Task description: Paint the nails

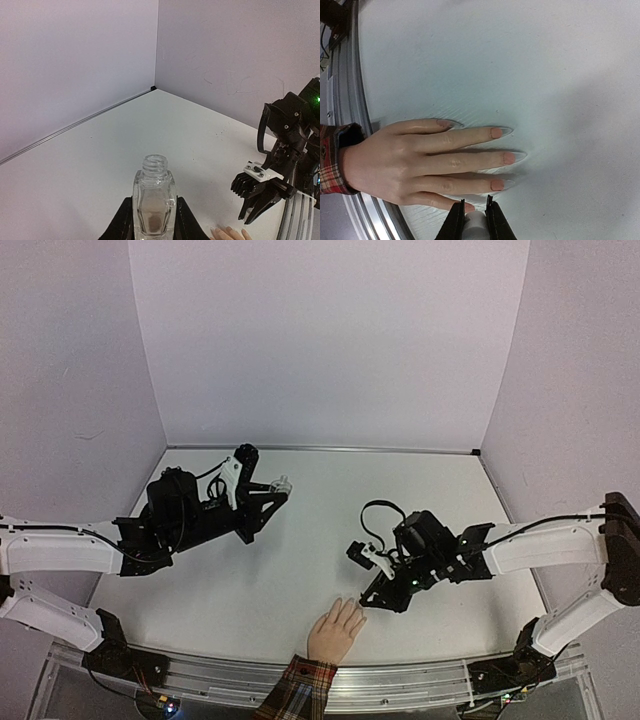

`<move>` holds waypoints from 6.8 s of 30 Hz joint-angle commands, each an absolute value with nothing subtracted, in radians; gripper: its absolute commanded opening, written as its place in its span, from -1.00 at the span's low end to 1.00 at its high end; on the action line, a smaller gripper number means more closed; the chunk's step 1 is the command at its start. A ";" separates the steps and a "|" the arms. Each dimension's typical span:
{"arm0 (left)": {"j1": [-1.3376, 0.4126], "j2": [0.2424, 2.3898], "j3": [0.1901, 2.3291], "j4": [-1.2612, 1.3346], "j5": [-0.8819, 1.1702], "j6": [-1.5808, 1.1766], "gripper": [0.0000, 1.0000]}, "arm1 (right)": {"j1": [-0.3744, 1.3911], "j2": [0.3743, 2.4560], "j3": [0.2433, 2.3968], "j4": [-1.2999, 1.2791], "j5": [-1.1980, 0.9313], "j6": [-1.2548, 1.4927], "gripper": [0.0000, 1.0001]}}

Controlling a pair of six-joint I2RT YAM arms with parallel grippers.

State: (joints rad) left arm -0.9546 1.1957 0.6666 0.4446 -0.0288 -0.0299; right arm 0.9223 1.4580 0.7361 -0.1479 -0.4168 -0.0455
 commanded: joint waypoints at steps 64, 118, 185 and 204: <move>-0.950 1.157 0.696 0.454 -0.018 -0.023 -1.00 | 0.934 1.495 0.762 -0.165 -0.446 -0.060 -1.00; -0.950 1.140 0.680 0.459 -0.018 -0.030 -1.00 | 0.935 1.504 0.761 -0.135 -0.419 -0.054 -1.00; -0.960 1.144 0.539 0.643 0.354 0.127 -1.00 | 1.053 1.488 1.467 -0.241 -0.387 0.207 -1.00; -0.962 1.125 0.528 0.660 0.328 0.122 -1.00 | 1.063 1.531 1.502 -0.304 -0.308 0.184 -1.00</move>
